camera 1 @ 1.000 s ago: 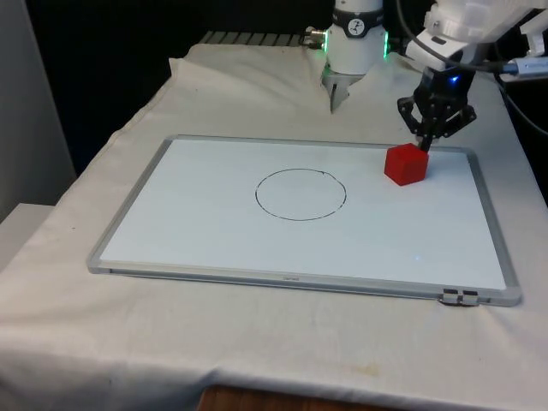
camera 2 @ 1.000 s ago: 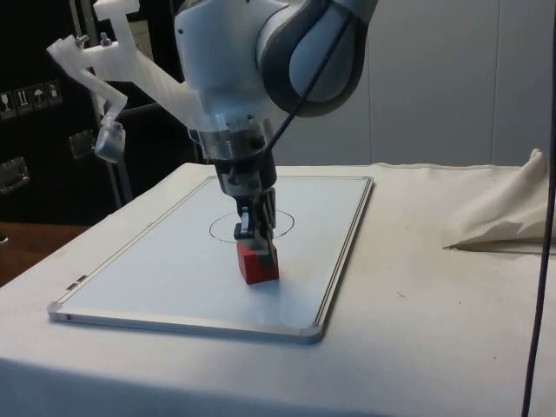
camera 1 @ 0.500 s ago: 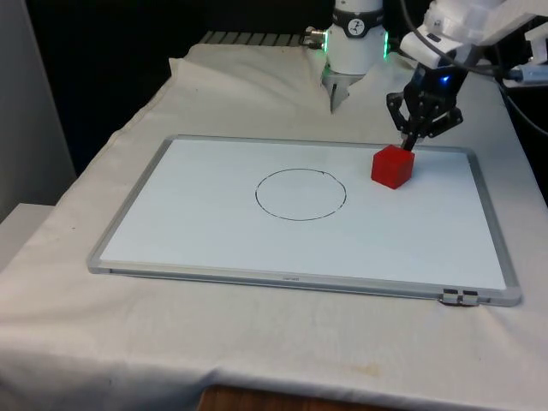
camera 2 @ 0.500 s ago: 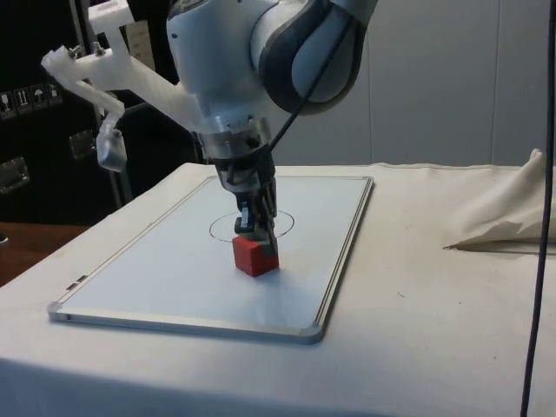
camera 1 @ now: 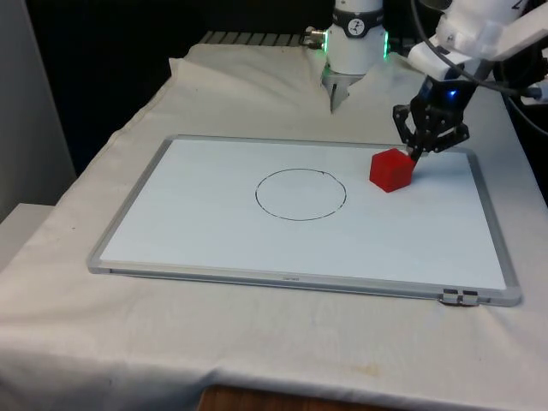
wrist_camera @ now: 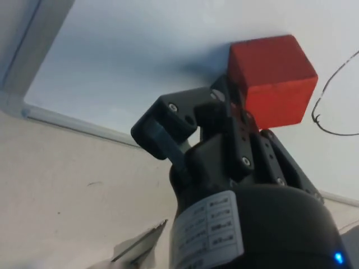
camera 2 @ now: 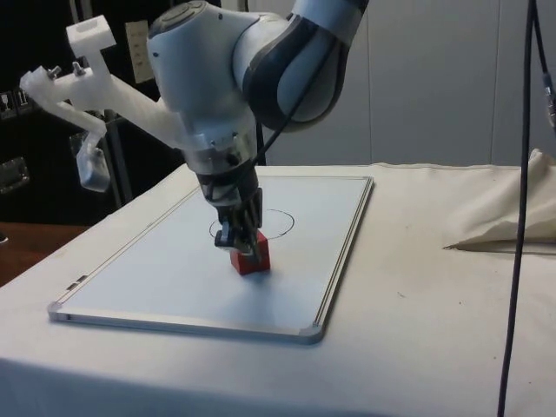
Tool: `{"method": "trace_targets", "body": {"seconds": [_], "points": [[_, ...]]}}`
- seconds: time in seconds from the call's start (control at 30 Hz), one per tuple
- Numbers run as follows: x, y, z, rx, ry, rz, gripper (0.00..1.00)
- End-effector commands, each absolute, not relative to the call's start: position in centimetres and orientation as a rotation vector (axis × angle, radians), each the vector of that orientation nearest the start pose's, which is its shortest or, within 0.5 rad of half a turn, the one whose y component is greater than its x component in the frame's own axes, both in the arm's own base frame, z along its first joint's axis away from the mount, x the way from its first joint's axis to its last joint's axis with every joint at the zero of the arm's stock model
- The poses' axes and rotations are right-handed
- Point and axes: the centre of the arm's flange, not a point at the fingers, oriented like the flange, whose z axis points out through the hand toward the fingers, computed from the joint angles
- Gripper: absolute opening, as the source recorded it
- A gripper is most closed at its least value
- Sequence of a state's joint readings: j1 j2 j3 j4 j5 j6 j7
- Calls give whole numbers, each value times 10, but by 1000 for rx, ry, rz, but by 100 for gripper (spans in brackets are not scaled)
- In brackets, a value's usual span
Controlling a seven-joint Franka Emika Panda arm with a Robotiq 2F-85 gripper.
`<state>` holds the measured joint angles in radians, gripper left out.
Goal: Push the cube into the marked area.
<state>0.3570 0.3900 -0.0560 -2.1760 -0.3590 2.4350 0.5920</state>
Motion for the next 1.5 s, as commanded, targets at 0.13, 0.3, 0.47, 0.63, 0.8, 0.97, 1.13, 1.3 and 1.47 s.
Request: {"method": "trace_targets", "body": {"seconds": [0.13, 0.3, 0.47, 0.63, 0.8, 0.97, 1.13, 1.3, 1.47], "points": [[528, 159, 197, -3447, 51, 29, 0], [529, 156, 198, -3475, 88, 38, 0], [529, 152, 199, -3492, 112, 54, 0], [537, 150, 198, -3532, 148, 58, 0], [543, 151, 196, -3551, 180, 65, 0], [549, 150, 189, -3582, 237, 57, 0], [552, 149, 185, -3609, 278, 58, 0], [557, 149, 182, -3636, 320, 51, 0], [564, 148, 183, -3673, 373, 30, 0]]}}
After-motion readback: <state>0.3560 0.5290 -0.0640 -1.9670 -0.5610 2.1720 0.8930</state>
